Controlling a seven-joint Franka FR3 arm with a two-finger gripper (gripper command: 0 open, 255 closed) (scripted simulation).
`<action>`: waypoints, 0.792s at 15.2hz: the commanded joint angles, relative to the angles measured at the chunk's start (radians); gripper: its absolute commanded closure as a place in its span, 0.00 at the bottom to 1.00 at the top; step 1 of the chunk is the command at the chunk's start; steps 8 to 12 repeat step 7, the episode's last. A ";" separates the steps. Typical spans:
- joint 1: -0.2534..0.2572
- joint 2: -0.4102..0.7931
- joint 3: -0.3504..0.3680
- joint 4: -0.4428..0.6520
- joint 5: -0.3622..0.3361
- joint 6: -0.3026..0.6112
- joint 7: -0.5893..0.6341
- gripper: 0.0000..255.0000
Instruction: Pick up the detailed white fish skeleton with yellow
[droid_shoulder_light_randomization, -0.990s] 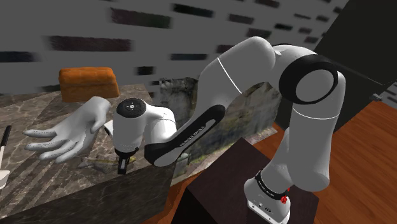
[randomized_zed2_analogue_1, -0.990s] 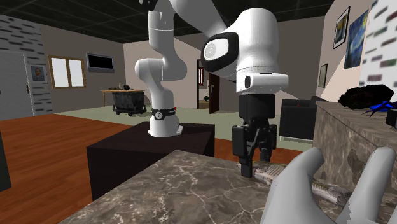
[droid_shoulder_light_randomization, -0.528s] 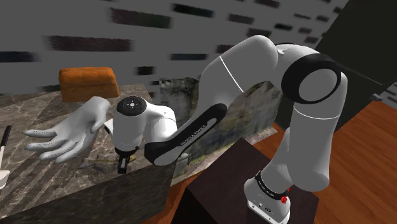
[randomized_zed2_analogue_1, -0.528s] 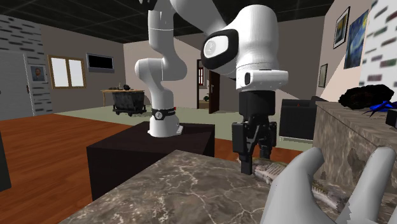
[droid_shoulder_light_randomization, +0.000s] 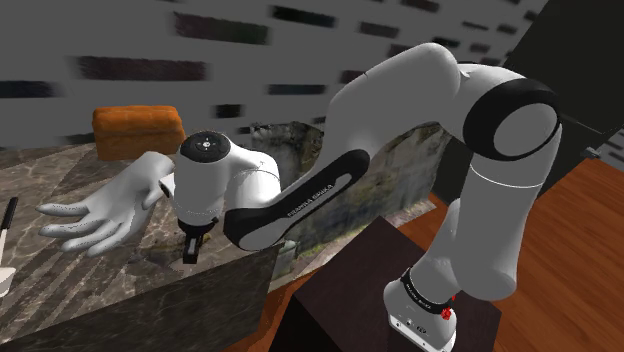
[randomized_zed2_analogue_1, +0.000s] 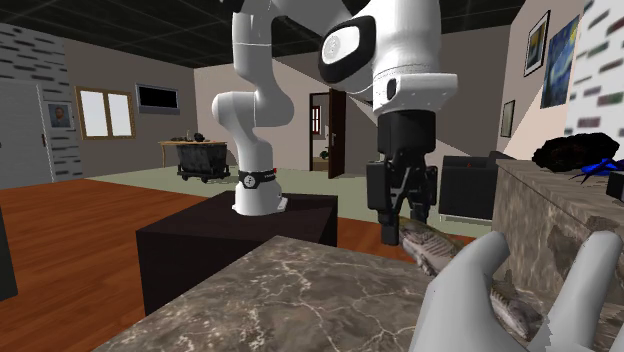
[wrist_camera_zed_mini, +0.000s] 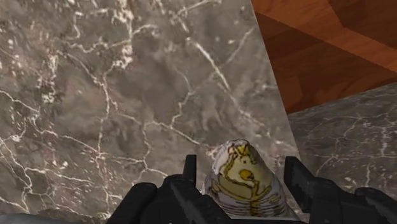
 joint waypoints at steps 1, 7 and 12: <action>-0.007 -0.022 0.009 0.001 0.018 -0.021 -0.015 1.00; -0.017 -0.060 0.023 0.010 0.049 -0.064 -0.040 1.00; -0.017 -0.060 0.023 0.010 0.049 -0.064 -0.040 1.00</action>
